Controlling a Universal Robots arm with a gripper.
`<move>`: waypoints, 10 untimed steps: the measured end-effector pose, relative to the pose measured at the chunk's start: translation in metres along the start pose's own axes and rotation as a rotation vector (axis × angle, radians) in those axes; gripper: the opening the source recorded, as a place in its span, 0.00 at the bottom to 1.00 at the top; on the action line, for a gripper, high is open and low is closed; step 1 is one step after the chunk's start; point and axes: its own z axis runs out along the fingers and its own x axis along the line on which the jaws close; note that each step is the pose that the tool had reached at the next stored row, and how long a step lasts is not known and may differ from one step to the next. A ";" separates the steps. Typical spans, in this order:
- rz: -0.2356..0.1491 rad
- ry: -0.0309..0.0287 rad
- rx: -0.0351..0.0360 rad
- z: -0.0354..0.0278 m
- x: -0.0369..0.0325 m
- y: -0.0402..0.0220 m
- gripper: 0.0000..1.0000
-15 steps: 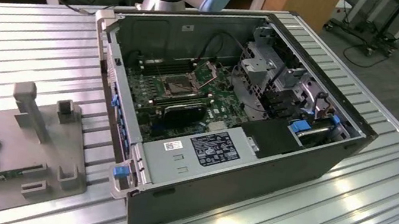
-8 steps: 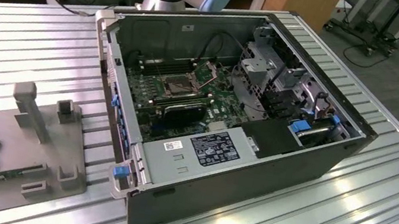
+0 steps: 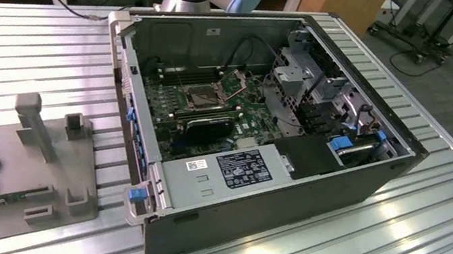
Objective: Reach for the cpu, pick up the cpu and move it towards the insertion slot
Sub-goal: 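Reach for the cpu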
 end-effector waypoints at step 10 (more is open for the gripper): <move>0.000 -0.0013 0.0000 0.0042 0.0019 -0.0001 0.65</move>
